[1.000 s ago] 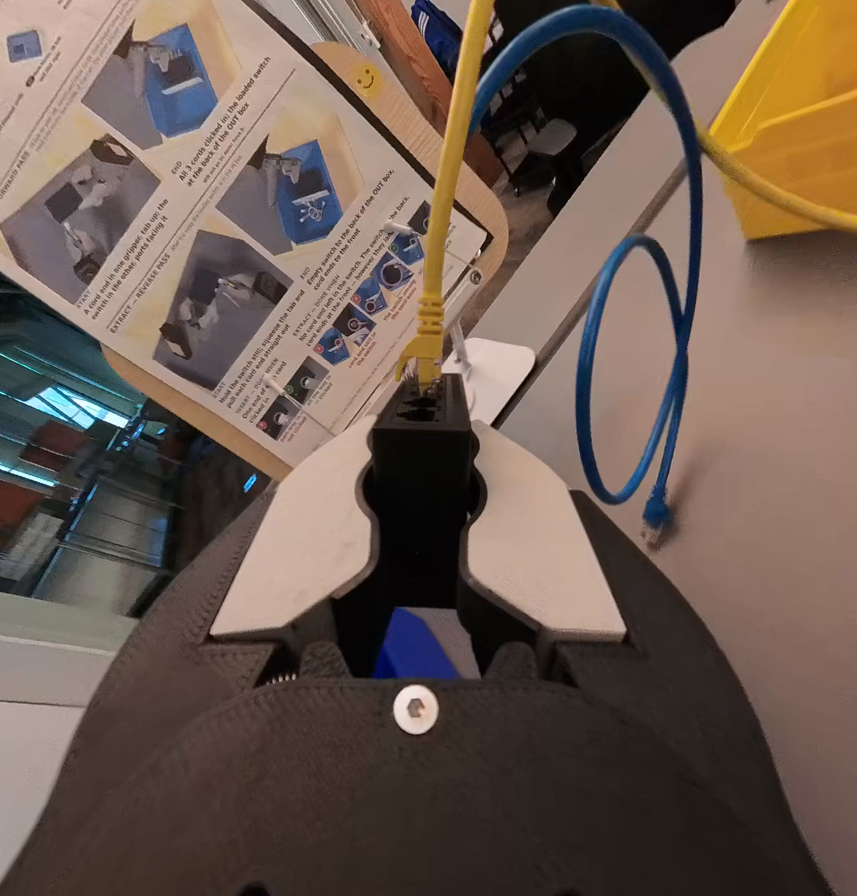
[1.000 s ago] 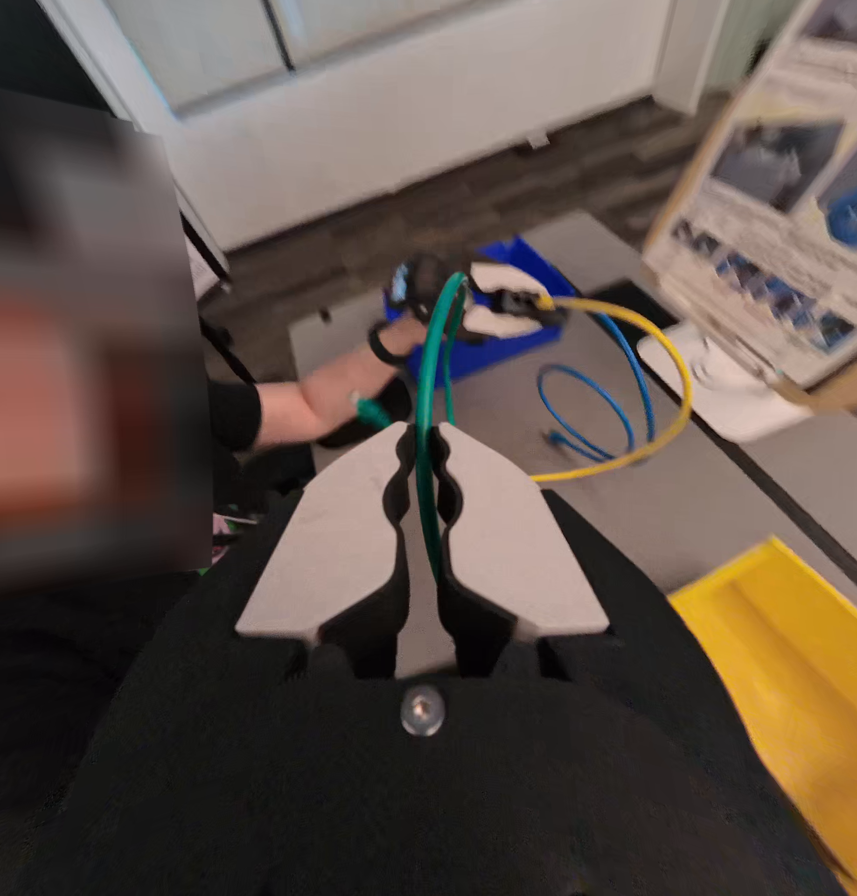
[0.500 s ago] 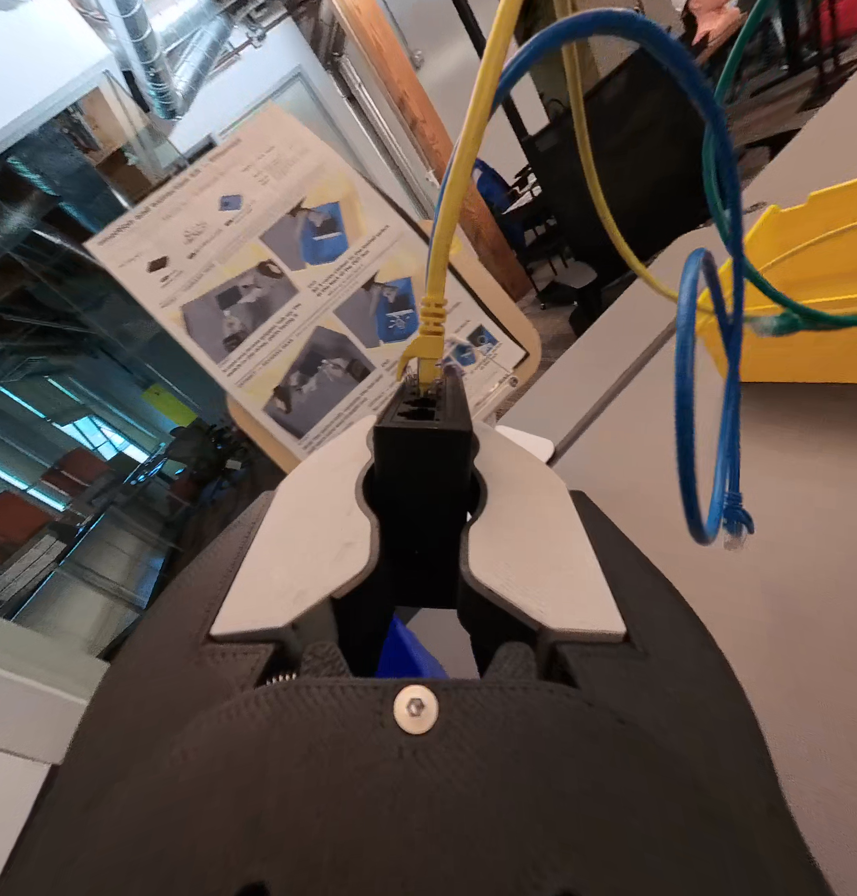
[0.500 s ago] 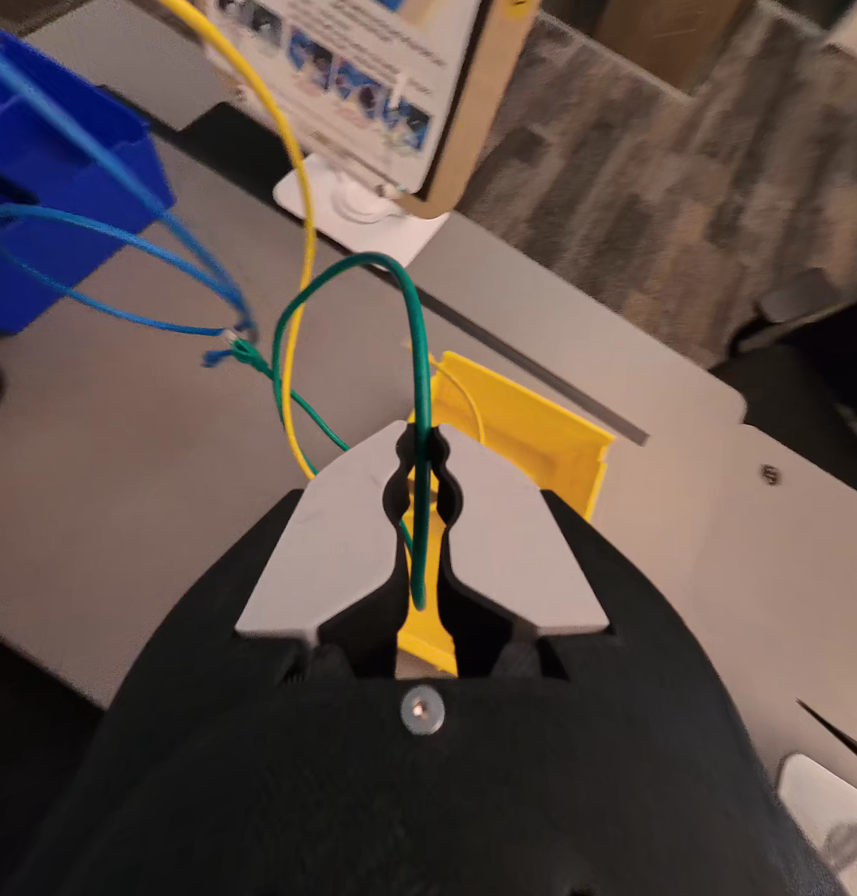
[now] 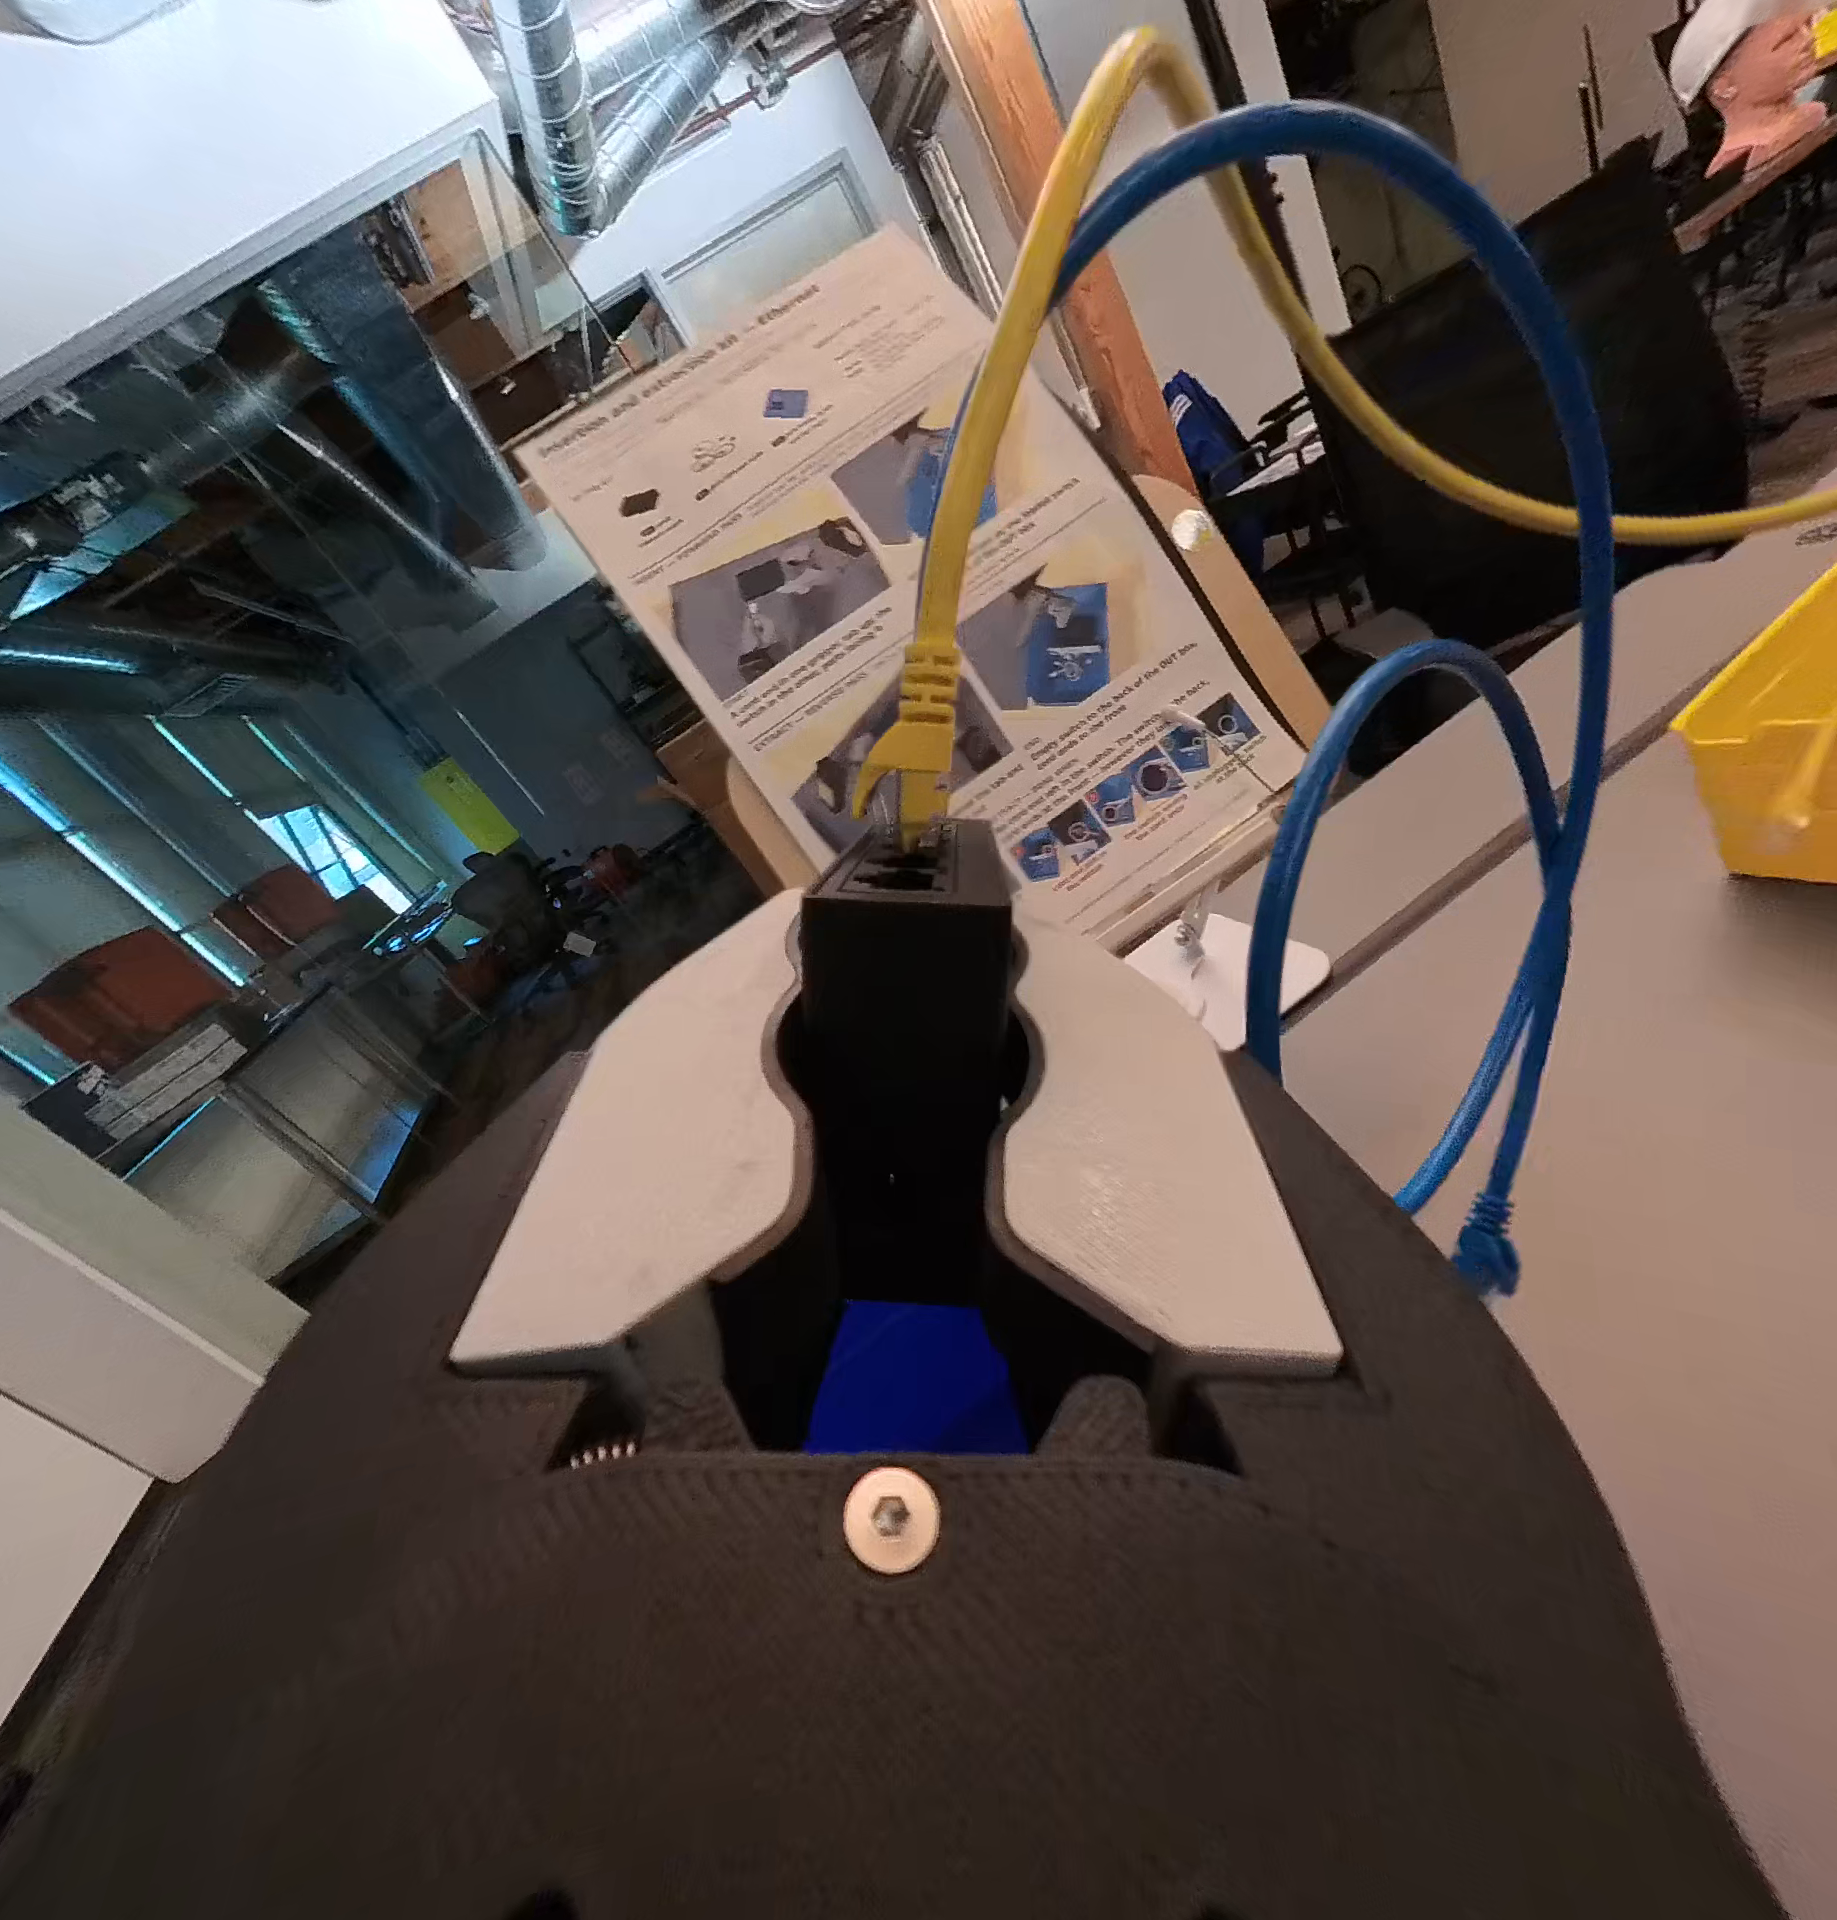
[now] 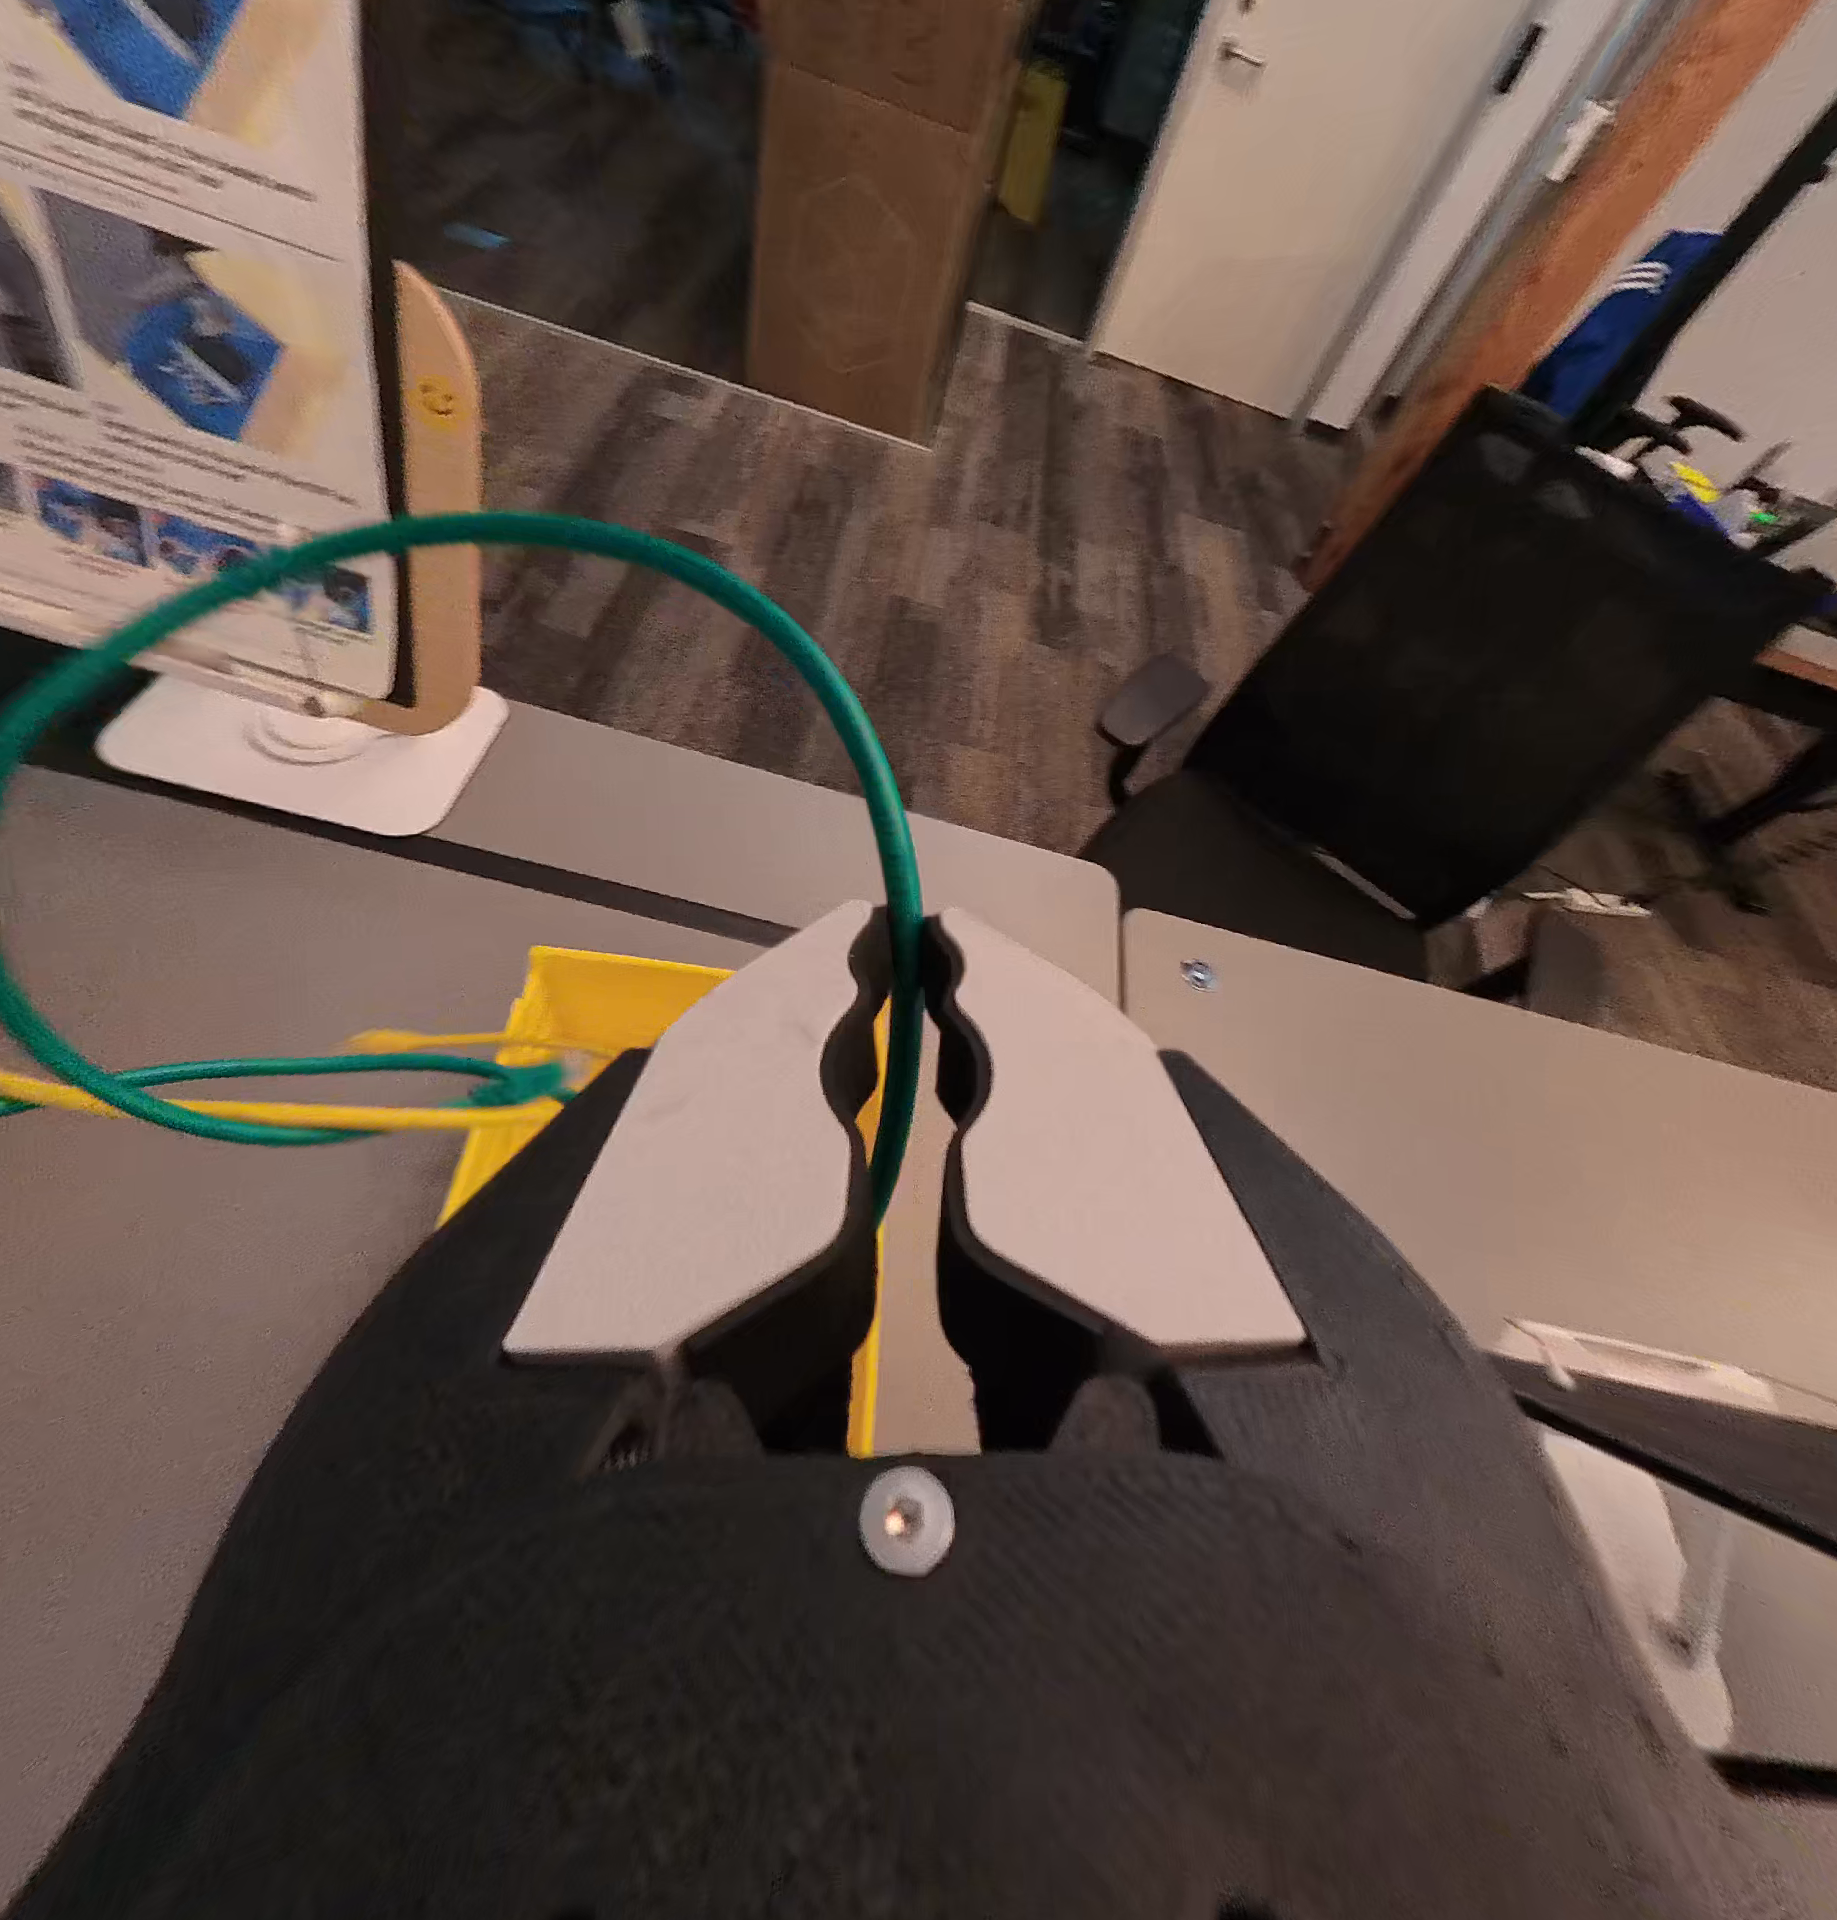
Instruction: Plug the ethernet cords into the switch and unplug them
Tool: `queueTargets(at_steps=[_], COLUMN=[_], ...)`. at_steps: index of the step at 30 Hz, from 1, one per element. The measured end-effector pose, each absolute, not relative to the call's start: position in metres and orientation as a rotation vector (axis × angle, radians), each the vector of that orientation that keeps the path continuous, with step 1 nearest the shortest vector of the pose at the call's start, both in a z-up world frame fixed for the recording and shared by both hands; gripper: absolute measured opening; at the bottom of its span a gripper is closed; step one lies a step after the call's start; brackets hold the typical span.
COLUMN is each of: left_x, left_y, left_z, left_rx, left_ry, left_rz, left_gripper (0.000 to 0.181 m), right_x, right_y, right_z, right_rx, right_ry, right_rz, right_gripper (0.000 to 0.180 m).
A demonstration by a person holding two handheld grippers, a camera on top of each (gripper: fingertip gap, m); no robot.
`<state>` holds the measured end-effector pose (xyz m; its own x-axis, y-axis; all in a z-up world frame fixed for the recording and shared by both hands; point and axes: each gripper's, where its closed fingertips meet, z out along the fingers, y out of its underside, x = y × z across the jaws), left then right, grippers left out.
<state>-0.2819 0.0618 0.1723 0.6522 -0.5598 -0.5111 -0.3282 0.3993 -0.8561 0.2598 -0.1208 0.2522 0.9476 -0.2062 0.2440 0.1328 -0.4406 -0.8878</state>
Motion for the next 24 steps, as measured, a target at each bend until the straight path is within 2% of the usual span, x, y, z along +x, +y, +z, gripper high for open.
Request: queueTargets(at_steps=[8, 19, 24], left_x=[-0.333, -0.417, -0.438], left_y=[0.059, 0.058, 0.059], left_z=[0.192, 0.199, 0.198], left_rx=[-1.166, -1.183, -1.190], left_ry=[0.777, 0.610, 0.569], left_rz=[-0.257, -0.314, -0.337], left_gripper=[0.029, 0.028, 0.028], right_x=[0.318, 0.389, 0.408], right_y=[-0.157, -0.211, -0.226], right_z=[0.246, 0.190, 0.181], right_rx=[-2.014, -2.083, -2.068], right_ry=[0.252, 0.510, 0.566], right_rz=[-0.464, -0.571, -0.675], right_gripper=[0.006, 0.006, 0.007])
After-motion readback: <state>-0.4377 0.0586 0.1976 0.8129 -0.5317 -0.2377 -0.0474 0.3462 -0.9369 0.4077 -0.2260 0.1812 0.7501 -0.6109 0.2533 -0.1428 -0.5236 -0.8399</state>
